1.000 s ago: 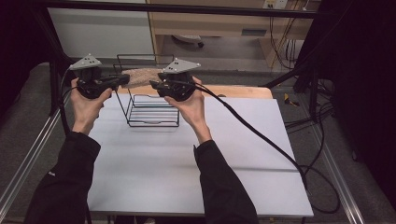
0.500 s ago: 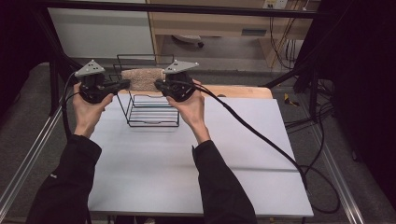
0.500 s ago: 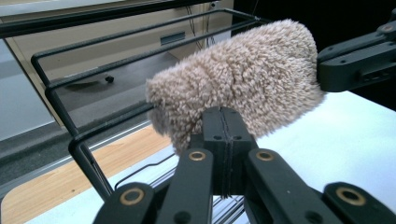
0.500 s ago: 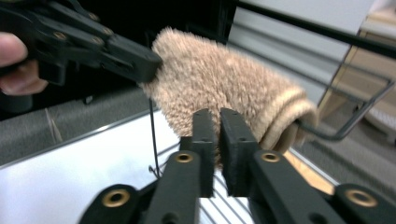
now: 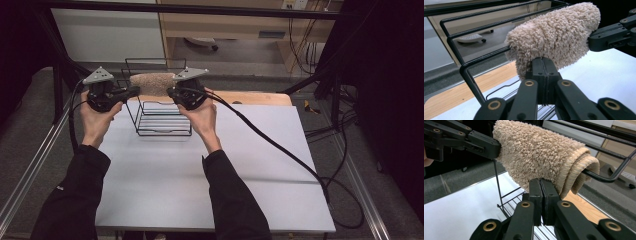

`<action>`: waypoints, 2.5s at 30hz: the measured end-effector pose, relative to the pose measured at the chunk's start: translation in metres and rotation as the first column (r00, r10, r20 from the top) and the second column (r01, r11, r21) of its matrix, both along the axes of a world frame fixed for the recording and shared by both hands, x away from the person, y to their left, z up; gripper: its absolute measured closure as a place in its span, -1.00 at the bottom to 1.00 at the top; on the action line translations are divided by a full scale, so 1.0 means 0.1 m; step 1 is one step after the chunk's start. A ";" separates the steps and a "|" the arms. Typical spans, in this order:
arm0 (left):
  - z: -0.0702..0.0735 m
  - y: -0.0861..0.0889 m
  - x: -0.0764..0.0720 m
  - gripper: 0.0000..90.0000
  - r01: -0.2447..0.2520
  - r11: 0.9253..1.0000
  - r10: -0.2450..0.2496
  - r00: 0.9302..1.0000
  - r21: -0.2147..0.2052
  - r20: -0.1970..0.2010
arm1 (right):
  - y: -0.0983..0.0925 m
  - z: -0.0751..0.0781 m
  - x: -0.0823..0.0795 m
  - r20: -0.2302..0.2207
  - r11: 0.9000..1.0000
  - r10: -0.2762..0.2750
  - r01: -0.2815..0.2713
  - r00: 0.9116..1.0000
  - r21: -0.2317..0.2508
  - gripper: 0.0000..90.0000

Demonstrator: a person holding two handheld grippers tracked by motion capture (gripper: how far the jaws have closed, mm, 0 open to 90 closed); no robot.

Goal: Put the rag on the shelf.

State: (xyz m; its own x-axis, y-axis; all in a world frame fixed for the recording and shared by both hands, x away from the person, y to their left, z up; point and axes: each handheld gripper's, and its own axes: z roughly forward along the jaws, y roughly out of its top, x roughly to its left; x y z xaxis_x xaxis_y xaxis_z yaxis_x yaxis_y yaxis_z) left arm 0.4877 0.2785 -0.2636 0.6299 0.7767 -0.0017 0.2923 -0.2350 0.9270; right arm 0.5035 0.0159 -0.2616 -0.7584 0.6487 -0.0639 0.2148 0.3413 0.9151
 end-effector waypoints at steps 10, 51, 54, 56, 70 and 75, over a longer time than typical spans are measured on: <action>0.03 0.02 -0.09 0.73 0.005 1.000 -0.005 1.000 -0.005 -0.013 | -0.07 0.12 -0.13 0.004 0.999 0.033 -0.033 0.999 0.041 0.67; -0.75 -0.06 -0.85 -0.79 0.006 0.998 0.000 0.995 0.068 -0.101 | -1.21 -0.29 -0.68 -0.104 0.997 -0.044 0.050 0.994 0.060 -0.89; -0.90 -0.07 -0.90 -0.79 0.012 0.998 -0.006 0.993 0.056 -0.116 | -1.35 -0.42 -0.72 -0.129 0.996 -0.054 0.062 0.990 0.062 -0.91; -1.00 -0.08 -0.93 -0.79 0.012 0.998 -0.005 0.992 0.058 -0.127 | -1.43 -0.52 -0.74 -0.145 0.996 -0.062 0.070 0.987 0.054 -0.93; -1.46 -0.10 -1.15 -0.79 0.059 0.995 -0.042 0.982 0.086 -0.183 | -1.93 -1.08 -0.98 -0.220 0.995 -0.098 0.102 0.971 0.007 -0.98; -1.54 -0.07 -1.19 -0.79 0.051 0.994 -0.030 0.981 0.100 -0.194 | -2.11 -1.26 -1.10 -0.234 0.994 -0.105 0.107 0.966 -0.007 -0.99</action>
